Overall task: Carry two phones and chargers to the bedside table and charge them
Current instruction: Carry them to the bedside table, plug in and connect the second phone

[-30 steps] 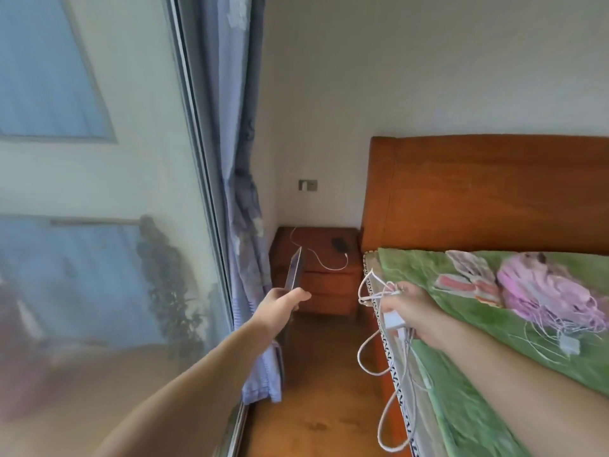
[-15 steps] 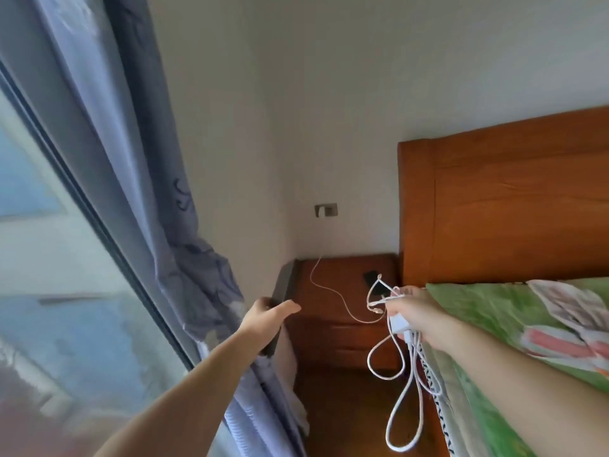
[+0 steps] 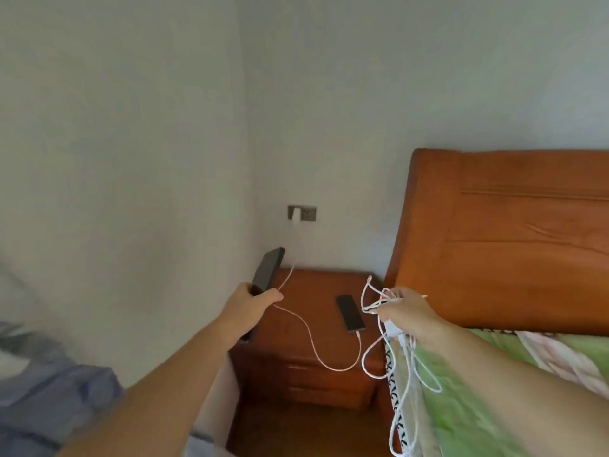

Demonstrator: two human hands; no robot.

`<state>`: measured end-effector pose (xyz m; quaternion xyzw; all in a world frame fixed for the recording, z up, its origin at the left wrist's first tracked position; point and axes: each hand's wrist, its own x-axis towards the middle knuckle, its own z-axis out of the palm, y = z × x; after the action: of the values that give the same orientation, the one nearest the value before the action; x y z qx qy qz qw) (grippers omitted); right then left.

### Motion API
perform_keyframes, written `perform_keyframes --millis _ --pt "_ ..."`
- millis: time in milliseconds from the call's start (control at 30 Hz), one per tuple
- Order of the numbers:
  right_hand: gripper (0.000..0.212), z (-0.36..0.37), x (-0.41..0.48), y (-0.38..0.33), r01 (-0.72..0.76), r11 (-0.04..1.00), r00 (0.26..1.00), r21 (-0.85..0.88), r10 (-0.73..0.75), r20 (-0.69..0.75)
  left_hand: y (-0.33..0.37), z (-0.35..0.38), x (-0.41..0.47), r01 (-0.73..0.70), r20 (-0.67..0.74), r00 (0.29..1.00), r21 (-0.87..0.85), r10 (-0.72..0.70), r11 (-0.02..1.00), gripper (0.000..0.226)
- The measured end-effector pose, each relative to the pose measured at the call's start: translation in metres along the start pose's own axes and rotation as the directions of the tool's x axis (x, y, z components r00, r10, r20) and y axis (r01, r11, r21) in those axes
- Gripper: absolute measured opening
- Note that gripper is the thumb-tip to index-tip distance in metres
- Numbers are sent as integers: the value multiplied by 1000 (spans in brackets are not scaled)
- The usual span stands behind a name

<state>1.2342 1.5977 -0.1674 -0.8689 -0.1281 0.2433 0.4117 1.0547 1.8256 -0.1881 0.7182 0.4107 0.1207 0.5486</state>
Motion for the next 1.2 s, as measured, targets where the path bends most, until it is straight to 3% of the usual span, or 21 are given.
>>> perform_keyframes --millis 233,500,600,733,1033,1200 --pt "34 23 105 -35 -32 993 999 -114 35 29 10 -9 119 30 108 993 107 -42 994 37" --pt "30 54 237 -64 -34 995 993 -99 45 111 27 -10 219 83 22 996 196 -89 977 51" --pt "49 73 284 -61 -46 992 980 -117 68 189 26 -9 246 146 -32 989 234 -142 961 48" --pt "62 98 333 -44 -43 982 960 -185 92 264 5 -3 281 179 -76 983 275 -164 945 48" --pt "33 149 402 -7 -32 938 955 -345 131 266 -84 37 346 238 -74 971 215 -227 947 49" --pt "49 196 426 7 50 904 958 -425 78 277 -129 47 360 282 -69 959 189 -274 941 55"
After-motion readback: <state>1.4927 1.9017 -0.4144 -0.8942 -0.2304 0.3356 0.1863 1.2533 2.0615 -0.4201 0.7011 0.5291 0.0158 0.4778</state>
